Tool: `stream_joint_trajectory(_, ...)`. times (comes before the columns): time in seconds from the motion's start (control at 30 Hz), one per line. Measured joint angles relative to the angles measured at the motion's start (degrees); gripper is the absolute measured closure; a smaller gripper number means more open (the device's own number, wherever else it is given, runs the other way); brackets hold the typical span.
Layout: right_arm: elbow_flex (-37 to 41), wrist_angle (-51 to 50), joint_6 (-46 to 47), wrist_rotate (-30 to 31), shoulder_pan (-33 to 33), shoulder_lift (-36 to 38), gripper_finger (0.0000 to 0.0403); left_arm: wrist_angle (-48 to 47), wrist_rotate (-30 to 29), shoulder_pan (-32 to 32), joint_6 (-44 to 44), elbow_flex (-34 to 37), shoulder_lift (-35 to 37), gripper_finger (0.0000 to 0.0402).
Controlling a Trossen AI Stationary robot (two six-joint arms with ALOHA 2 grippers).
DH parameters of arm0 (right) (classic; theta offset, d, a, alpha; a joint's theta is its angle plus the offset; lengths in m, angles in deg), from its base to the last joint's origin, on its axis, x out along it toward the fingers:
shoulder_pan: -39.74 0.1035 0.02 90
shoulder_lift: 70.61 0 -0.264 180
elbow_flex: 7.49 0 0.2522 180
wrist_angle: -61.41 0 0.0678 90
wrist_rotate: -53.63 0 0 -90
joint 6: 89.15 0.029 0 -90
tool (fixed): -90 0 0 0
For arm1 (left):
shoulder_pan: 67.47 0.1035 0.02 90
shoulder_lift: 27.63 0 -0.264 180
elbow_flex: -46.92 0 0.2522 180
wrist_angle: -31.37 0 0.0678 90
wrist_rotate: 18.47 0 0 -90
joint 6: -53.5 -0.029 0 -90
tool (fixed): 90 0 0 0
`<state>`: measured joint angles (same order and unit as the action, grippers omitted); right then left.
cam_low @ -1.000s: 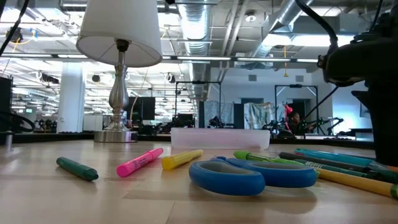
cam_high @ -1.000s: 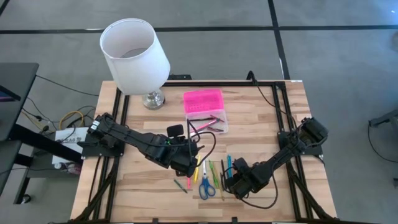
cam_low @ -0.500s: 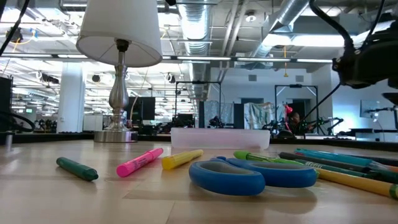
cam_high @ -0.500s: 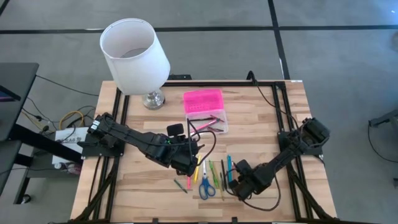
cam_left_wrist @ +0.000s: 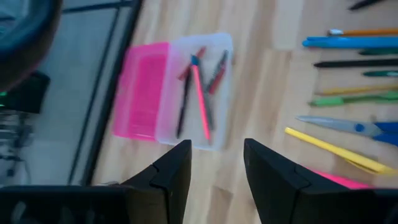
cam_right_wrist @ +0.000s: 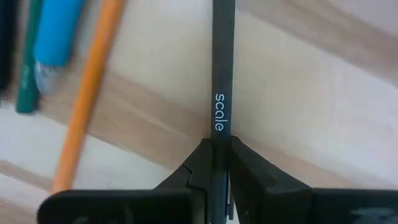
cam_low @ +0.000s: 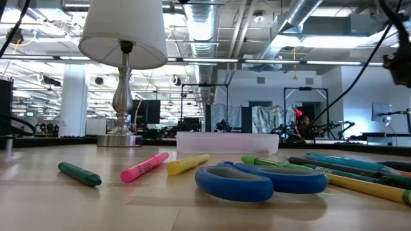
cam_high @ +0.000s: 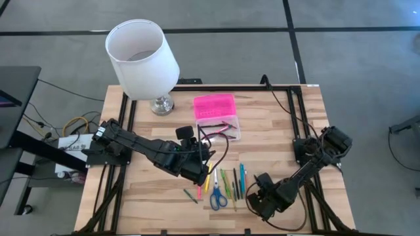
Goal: Pick & place school supplies into a supply box
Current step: Put the right black pen into the pink supply box
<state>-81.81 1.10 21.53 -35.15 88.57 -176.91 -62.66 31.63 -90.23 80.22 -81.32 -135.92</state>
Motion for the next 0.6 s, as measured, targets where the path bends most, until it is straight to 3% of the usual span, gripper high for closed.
stream_joint_trajectory(0.27, 0.16, 0.35, -0.11, -2.61, 0.67, 1.91, 0.0372, 0.29, 0.13, 0.31, 0.02, 1.4, 0.0, 0.026)
stream_joint_trajectory(0.6, 0.14, 0.45, -1.26, -3.09, 0.68, 1.91, 0.035, 0.81, 5.3, 1.16, 6.04, 7.54, -0.09, 0.026)
